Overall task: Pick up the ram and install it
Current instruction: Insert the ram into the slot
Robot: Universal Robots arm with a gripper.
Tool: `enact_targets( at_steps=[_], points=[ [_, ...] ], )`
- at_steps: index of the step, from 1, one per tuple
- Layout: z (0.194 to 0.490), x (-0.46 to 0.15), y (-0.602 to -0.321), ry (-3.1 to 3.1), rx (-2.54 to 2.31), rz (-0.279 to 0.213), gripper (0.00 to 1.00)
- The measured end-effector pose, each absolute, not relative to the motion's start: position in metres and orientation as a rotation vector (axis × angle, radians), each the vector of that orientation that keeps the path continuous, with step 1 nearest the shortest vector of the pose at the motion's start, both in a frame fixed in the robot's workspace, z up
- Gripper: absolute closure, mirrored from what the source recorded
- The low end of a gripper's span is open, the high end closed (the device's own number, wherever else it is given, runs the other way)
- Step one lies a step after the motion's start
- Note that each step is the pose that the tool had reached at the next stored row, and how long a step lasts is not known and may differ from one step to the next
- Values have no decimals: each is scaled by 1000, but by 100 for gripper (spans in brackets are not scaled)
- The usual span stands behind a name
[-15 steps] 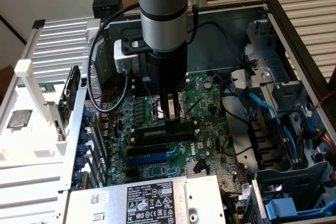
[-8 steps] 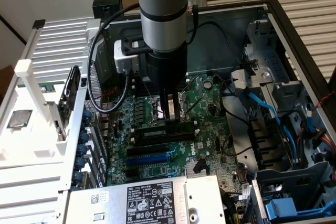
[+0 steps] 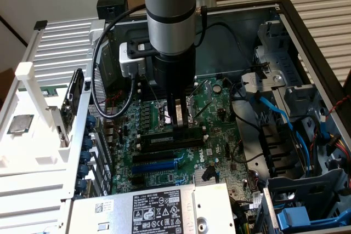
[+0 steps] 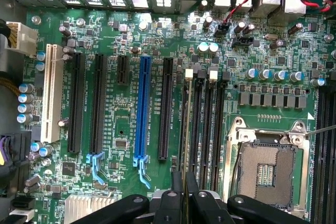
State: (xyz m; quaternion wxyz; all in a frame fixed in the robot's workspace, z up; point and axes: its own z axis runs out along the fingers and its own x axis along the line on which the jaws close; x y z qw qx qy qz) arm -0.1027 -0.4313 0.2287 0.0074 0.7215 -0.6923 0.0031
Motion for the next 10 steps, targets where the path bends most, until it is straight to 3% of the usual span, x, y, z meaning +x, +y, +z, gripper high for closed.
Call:
enact_targets(
  at_steps=[10],
  points=[
    [227, -103, -431, -2164, 2255, 11, 87]
  ],
)
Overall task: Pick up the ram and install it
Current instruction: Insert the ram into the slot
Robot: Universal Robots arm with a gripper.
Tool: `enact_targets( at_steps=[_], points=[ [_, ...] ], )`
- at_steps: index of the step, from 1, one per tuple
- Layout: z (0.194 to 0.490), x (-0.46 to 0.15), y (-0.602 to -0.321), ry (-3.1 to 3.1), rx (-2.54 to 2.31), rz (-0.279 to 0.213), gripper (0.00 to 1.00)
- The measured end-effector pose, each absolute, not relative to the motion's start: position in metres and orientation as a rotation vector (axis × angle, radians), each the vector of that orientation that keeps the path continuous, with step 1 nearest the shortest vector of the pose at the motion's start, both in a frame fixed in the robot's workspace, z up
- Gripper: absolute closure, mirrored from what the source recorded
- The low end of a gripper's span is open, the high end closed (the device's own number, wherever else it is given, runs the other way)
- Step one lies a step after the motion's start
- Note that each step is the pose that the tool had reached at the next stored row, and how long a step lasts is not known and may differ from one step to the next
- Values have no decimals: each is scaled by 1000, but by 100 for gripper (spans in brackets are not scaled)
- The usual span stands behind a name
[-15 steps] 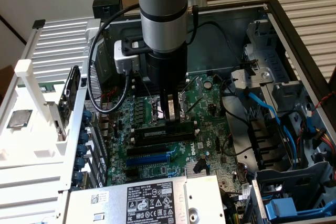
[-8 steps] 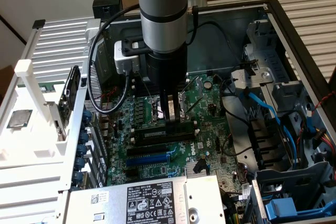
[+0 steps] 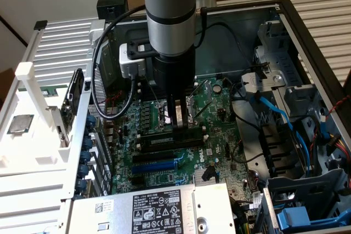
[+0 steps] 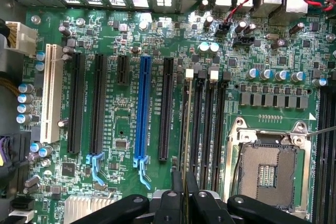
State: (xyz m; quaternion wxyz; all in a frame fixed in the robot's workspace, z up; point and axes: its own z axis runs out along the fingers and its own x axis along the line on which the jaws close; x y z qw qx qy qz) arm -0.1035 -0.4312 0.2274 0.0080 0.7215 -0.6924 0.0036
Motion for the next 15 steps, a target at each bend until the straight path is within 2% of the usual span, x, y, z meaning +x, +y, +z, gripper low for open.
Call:
enact_targets(
  at_steps=[15],
  points=[
    [227, -106, -430, -2160, 2259, 12, 87]
  ],
)
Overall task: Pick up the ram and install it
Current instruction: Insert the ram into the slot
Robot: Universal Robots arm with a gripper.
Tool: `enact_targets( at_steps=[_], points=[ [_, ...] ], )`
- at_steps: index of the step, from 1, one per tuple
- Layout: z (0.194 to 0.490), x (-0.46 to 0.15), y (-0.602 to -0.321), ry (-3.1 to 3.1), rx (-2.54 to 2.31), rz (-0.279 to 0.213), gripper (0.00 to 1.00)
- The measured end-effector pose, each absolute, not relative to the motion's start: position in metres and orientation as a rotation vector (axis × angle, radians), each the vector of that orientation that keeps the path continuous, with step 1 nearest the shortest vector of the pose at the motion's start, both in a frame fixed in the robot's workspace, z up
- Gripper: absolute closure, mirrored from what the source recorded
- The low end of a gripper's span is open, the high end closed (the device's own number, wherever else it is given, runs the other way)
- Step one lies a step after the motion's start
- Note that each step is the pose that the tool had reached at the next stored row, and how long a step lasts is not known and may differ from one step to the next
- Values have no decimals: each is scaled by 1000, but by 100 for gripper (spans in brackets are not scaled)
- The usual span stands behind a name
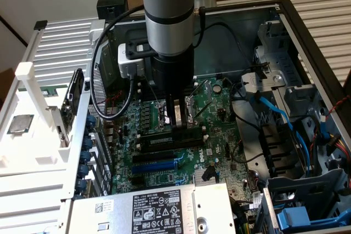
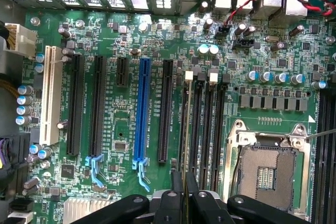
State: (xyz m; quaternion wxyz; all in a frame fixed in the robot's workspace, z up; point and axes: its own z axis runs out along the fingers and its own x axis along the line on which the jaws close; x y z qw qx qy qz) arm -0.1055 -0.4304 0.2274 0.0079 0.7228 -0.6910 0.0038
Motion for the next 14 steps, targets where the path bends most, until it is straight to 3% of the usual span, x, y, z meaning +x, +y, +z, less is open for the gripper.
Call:
enact_targets(
  at_steps=[14],
  points=[
    [225, -106, -430, -2149, 2269, 13, 87]
  ],
)
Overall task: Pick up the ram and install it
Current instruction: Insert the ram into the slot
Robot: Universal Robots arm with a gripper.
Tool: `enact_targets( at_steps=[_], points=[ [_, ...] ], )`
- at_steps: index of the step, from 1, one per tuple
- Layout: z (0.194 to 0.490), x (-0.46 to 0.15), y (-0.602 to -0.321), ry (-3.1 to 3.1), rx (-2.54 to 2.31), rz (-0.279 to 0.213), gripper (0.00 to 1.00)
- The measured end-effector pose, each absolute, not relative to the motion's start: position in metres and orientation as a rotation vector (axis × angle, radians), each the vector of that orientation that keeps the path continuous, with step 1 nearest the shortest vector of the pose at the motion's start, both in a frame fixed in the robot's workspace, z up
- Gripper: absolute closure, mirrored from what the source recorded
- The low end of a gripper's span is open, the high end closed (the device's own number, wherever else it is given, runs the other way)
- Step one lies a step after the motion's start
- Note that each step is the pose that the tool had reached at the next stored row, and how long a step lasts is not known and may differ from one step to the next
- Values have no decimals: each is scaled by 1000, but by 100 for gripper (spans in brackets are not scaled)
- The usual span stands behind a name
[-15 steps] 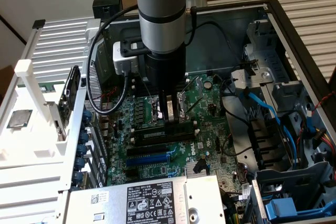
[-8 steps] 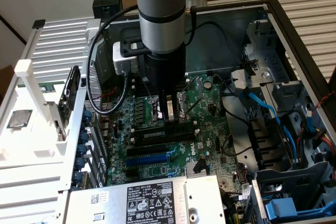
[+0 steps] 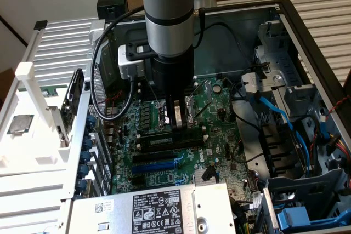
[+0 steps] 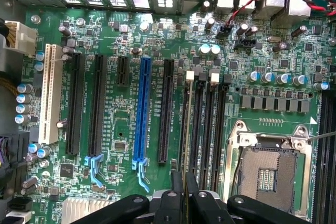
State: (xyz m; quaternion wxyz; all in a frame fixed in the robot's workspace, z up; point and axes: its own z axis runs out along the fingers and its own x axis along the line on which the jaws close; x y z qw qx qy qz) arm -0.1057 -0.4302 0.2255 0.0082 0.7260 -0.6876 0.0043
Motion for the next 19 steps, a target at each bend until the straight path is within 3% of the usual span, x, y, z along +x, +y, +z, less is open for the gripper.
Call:
enact_targets(
  at_steps=[14, 19],
  points=[
    [225, -106, -430, -2146, 2271, 14, 87],
    [225, -106, -430, -2147, 2271, 14, 72]
  ],
)
